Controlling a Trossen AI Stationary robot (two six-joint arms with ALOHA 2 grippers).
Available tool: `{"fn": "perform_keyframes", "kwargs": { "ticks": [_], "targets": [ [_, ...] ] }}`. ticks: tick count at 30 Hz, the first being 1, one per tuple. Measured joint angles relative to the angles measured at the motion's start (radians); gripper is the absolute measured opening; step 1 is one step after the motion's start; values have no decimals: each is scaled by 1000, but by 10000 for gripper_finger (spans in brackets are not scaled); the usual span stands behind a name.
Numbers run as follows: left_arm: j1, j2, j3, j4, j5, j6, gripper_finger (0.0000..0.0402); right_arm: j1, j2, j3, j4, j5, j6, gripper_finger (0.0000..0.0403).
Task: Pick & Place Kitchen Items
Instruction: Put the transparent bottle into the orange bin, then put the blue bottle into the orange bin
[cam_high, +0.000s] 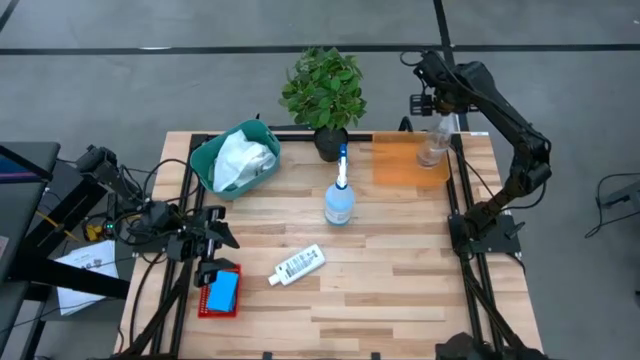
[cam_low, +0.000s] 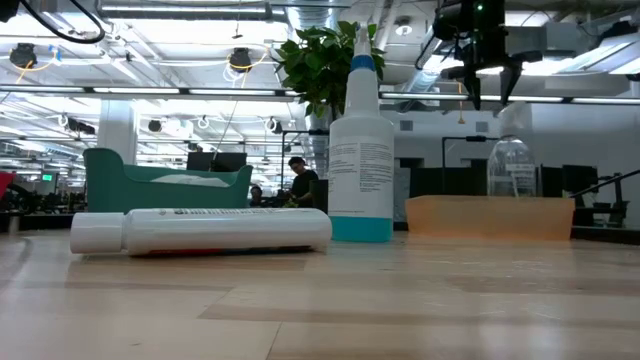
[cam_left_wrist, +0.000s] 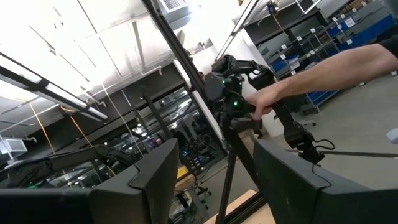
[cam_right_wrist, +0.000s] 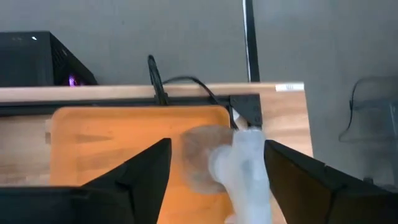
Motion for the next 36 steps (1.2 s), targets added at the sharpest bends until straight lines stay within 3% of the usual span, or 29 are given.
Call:
{"fn": "perform_keyframes", "kwargs": {
  "ticks": [10,17,29,36],
  "targets": [
    [0,0,0,1,-10,1,205,117,0,154,17,5,-122,250],
    [0,0,0,88,-148,31,205,288,-1,216,17,5,-225,250],
    [0,0,0,106,-188,-6,205,585,-9,252,7,134,-155,250],
    [0,0,0,106,-188,-27,205,714,-9,251,1,145,-50,250]
  ]
}}
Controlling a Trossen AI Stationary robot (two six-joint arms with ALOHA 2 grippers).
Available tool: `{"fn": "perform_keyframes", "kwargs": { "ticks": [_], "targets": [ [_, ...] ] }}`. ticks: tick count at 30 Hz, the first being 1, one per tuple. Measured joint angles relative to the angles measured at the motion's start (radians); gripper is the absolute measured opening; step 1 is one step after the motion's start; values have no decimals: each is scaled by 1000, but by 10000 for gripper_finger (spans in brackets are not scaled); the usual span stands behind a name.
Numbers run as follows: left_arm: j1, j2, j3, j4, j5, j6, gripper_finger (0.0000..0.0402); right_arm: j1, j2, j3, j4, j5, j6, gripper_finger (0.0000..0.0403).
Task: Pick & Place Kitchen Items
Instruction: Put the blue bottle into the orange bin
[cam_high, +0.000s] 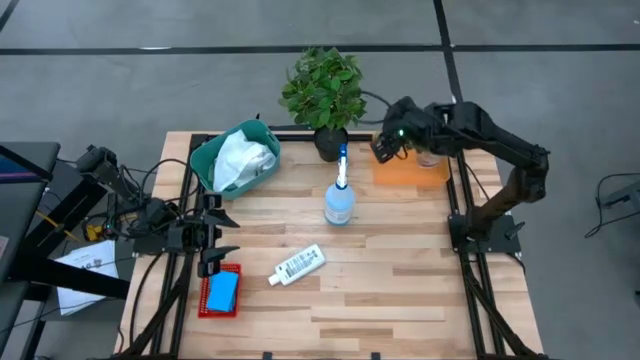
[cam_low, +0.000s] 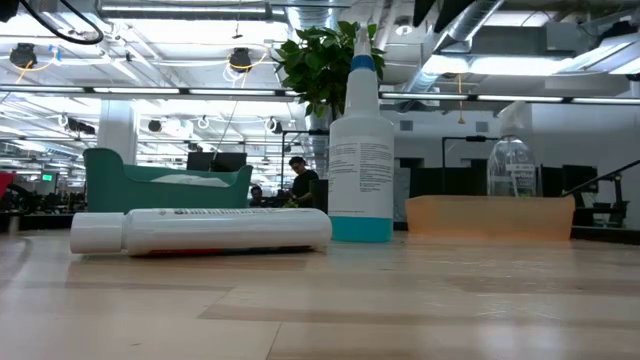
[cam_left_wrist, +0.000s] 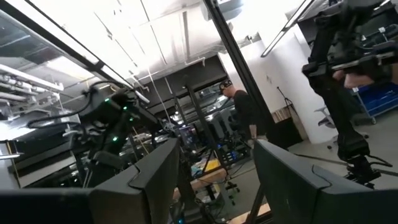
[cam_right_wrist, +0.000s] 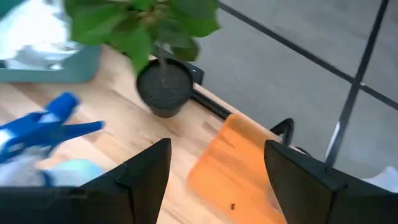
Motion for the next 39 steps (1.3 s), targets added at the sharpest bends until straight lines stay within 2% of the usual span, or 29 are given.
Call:
{"fn": "perform_keyframes", "kwargs": {
  "ticks": [14,22,30,39],
  "targets": [
    [0,0,0,-8,0,-26,205,300,4,0,10,101,242,250],
    [0,0,0,-7,0,-29,205,423,5,0,123,136,256,250],
    [0,0,0,-7,0,-29,205,533,58,-44,215,307,257,250],
    [0,0,0,-2,-15,-29,205,561,199,-47,237,453,288,250]
  ]
}}
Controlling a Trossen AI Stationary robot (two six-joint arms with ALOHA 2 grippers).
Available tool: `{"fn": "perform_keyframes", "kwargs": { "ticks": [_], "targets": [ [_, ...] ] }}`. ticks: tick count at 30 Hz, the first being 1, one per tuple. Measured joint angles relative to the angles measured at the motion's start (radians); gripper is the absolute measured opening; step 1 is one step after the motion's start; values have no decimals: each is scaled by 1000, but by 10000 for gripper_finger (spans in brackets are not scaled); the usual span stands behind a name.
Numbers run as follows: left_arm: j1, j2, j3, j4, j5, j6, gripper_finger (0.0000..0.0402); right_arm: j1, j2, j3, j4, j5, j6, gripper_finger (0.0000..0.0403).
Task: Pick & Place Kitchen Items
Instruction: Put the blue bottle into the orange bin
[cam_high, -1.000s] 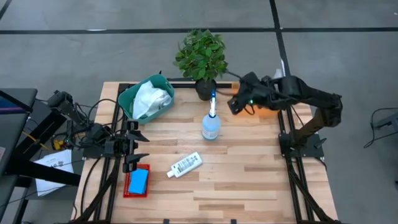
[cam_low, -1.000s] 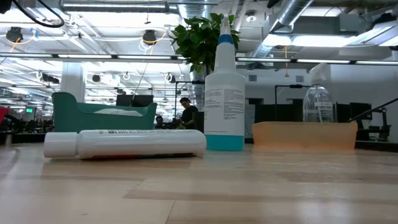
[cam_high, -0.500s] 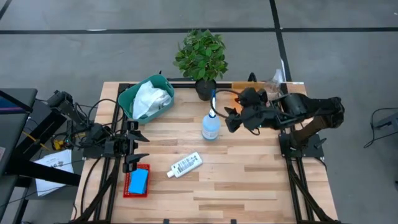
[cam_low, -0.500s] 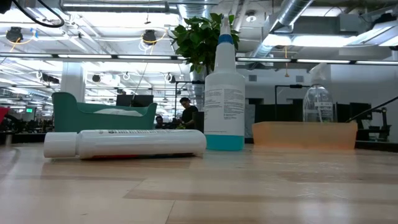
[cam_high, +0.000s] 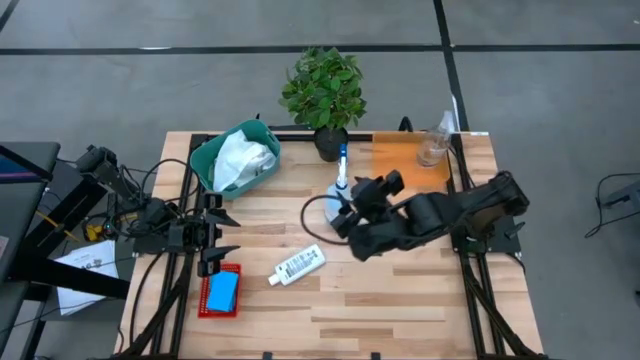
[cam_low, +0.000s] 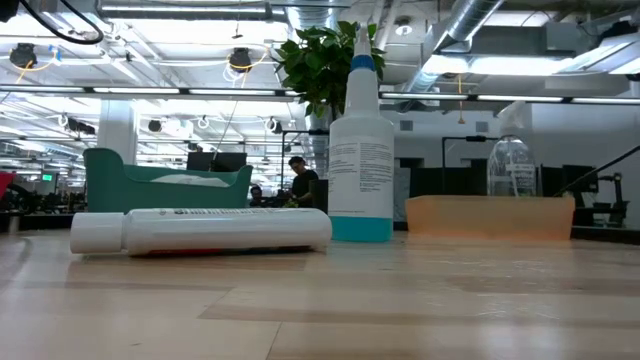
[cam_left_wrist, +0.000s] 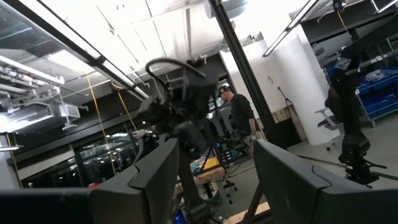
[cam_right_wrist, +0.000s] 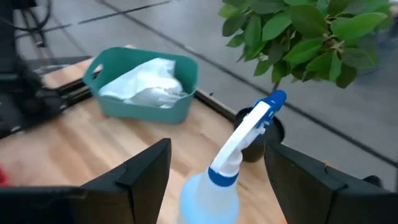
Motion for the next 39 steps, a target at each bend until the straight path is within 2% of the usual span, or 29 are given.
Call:
{"fn": "perform_keyframes", "kwargs": {
  "ticks": [4,13,21,29,39],
  "targets": [
    [0,0,0,0,-3,-7,205,-6,44,0,-3,81,62,250],
    [0,0,0,0,-3,-8,205,-38,127,0,-23,189,292,250],
    [0,0,0,0,-3,-8,205,-63,167,1,-39,244,374,250],
    [0,0,0,-1,-3,-8,205,-67,167,1,-128,225,510,250],
    [0,0,0,2,-2,-8,205,-112,167,1,-123,185,525,250]
  ]
}}
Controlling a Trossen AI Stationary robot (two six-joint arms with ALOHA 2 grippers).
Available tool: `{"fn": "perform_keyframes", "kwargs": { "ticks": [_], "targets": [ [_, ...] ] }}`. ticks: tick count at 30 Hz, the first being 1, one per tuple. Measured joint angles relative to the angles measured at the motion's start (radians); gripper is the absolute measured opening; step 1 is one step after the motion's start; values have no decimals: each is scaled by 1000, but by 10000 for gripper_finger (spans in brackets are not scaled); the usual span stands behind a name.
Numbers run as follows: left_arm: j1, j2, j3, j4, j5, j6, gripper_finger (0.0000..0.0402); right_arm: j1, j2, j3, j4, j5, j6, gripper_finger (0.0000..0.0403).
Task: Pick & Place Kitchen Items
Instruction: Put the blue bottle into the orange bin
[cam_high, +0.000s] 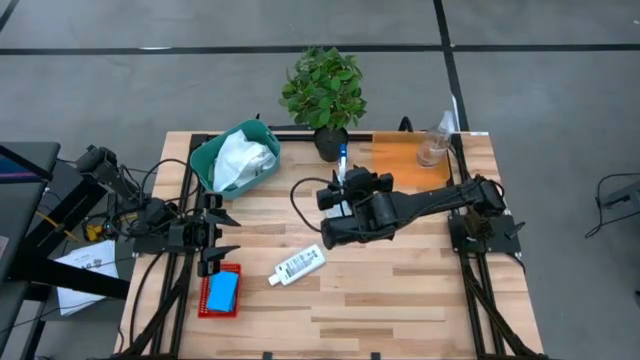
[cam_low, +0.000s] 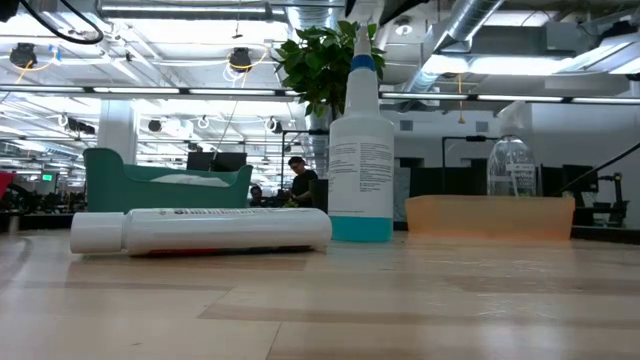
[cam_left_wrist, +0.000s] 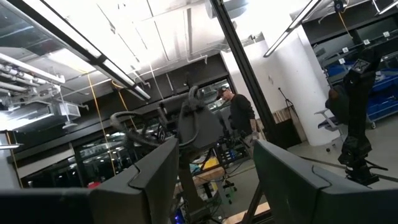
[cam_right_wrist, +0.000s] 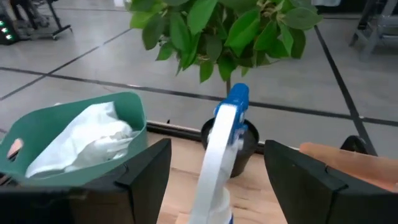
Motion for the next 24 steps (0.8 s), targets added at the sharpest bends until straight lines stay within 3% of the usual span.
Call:
{"fn": "perform_keyframes", "kwargs": {
  "ticks": [16,24],
  "targets": [
    [0,0,0,1,0,0,205,-66,0,0,19,-63,-28,247],
    [0,0,0,1,0,0,205,-76,0,0,19,-80,-30,187]
  ]
}}
